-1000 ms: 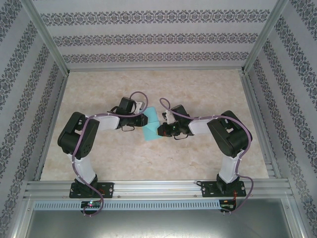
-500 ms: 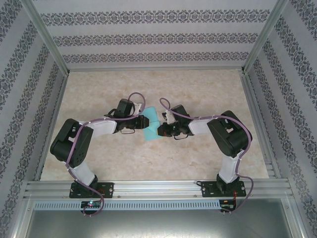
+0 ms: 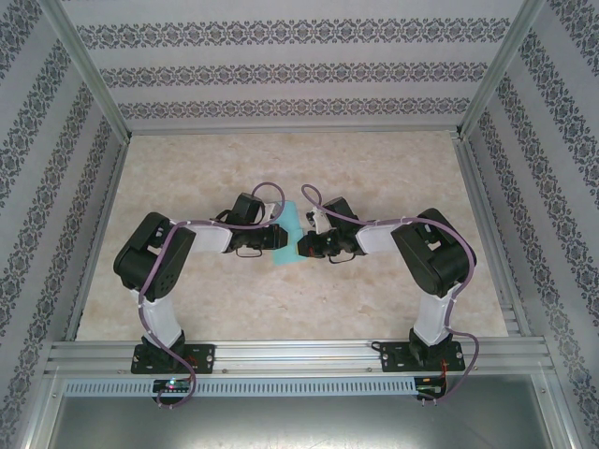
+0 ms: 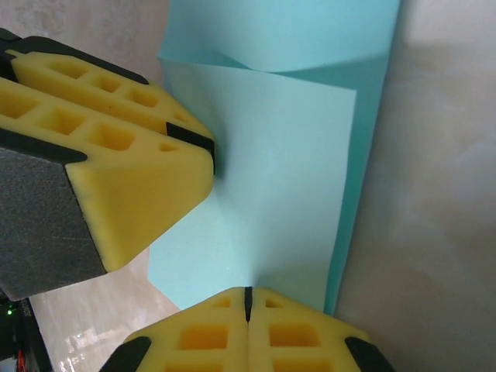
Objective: Fold a paper plane with a square sheet of paper (pick it up from the middle)
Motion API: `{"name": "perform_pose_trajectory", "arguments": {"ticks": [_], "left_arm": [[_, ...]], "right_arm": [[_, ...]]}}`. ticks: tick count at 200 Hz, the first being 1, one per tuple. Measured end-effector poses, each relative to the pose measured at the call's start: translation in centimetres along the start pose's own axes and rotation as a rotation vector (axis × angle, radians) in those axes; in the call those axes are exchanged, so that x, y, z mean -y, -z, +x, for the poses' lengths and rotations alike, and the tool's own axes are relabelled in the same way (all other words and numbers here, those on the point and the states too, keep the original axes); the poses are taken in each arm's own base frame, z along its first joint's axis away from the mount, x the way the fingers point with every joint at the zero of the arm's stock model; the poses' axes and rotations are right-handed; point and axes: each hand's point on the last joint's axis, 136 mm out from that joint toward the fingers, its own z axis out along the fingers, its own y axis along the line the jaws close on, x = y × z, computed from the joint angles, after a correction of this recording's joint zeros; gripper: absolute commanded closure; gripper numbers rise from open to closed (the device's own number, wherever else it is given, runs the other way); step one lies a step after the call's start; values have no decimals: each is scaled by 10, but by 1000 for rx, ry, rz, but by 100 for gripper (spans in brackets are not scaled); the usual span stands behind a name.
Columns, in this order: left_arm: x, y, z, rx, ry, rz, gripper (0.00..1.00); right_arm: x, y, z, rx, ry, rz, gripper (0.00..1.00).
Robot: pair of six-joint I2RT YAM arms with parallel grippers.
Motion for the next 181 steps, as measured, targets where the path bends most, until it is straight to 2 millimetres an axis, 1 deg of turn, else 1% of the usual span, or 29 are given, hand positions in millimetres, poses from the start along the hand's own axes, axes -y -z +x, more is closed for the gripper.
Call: {"name": "perform_pose_trajectory", "arguments": {"ticks": [56, 112, 181], "left_arm": [[-2, -1, -4, 13, 15, -8, 82], [-8, -2, -18, 45, 57, -32, 83], [-15, -5, -33, 78, 66, -66, 82]], "right_arm": [[0, 0, 0, 0, 0, 2, 94], [1, 0, 0, 0, 3, 3, 94], [1, 0, 0, 1, 7, 5, 95]]}}
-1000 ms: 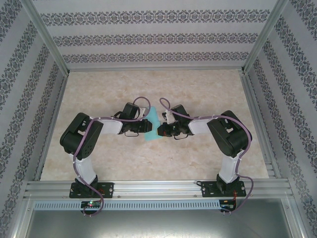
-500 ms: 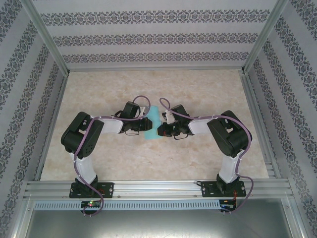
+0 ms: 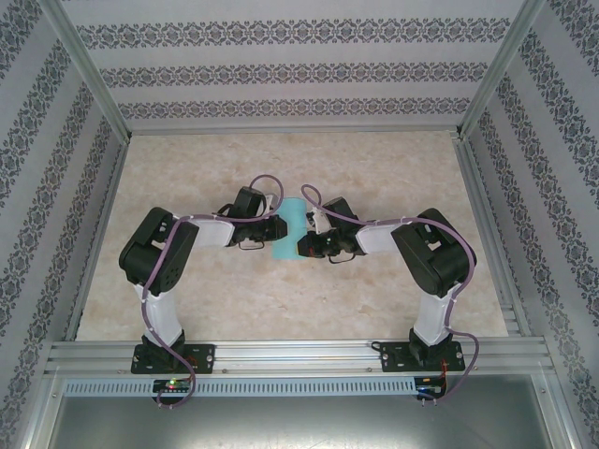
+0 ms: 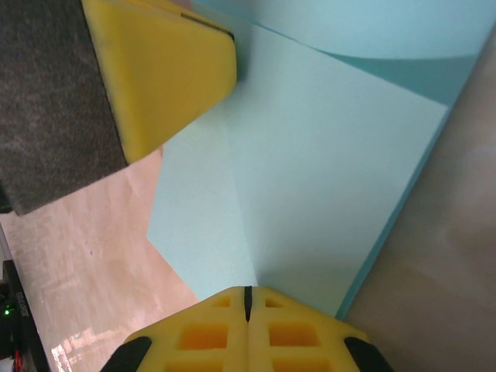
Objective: Fold a paper plane with a square sheet of paper (pick it up from the middle)
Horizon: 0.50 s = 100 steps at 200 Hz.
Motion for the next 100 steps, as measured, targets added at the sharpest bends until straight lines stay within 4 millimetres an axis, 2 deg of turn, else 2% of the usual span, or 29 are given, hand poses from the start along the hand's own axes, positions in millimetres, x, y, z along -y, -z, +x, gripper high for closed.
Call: {"name": "perform_pose_trajectory", "arguments": {"ticks": [33, 100], "left_arm": [[-8, -1, -13, 21, 9, -41, 82], [-11, -6, -24, 9, -7, -87, 82]], "right_arm": [[0, 0, 0, -1, 12, 1, 95], [3, 2, -3, 14, 26, 24, 95]]}}
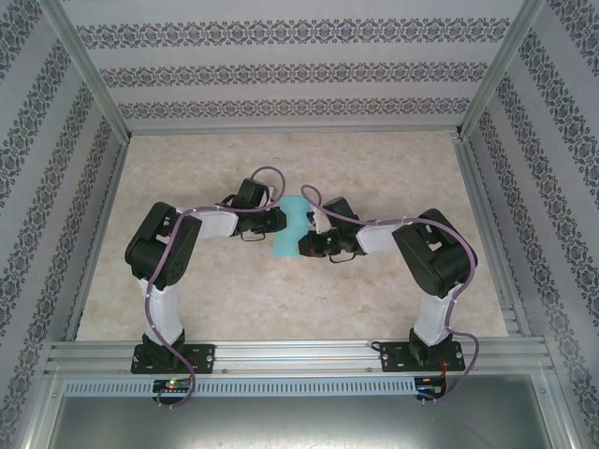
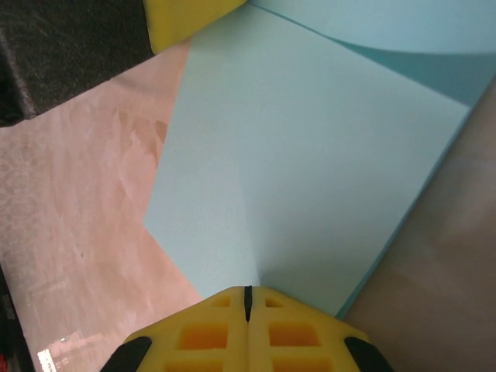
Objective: Fold a paper plane with a square sheet of paper (pick it up from the middle)
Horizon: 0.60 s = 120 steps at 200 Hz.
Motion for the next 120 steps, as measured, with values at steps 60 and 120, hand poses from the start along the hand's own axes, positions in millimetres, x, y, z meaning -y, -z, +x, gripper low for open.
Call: {"name": "perform_pose_trajectory", "arguments": {"ticks": [60, 120], "left_arm": [[-22, 4, -23, 45, -16, -103, 82], [-26, 12, -28, 49, -5, -105, 77]], "right_arm": [[3, 4, 3, -2, 4, 22, 94], [7, 15, 7, -12, -45, 33, 87]]}}
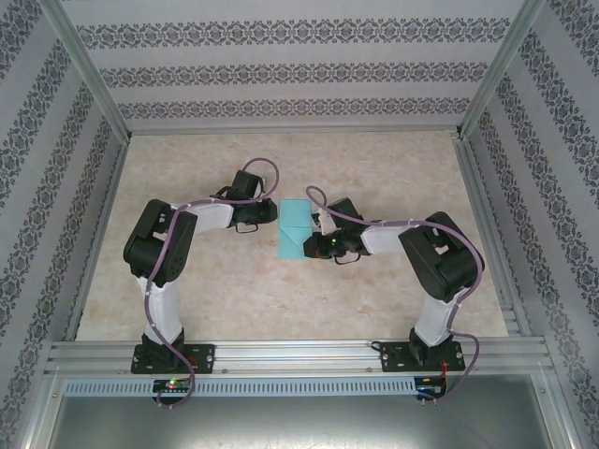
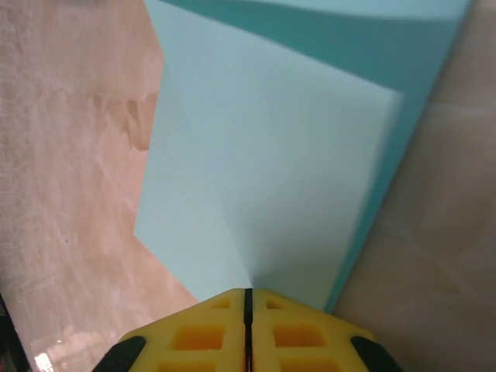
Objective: Fold a paper plane with a square sheet of paper (pick it up from the middle)
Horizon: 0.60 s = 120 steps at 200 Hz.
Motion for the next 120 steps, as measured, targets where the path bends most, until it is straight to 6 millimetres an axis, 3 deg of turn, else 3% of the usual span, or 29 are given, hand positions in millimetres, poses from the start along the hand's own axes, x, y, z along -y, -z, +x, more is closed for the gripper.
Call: {"name": "perform_pose_trajectory", "arguments": {"ticks": [64, 120], "left_arm": [[39, 47, -14, 39, -28, 128, 62], [39, 50, 21, -59, 4, 182, 40]], "right_arm": [[-7, 40, -29, 100, 10, -14, 66], [-1, 45, -52, 117, 57, 3, 57]]}}
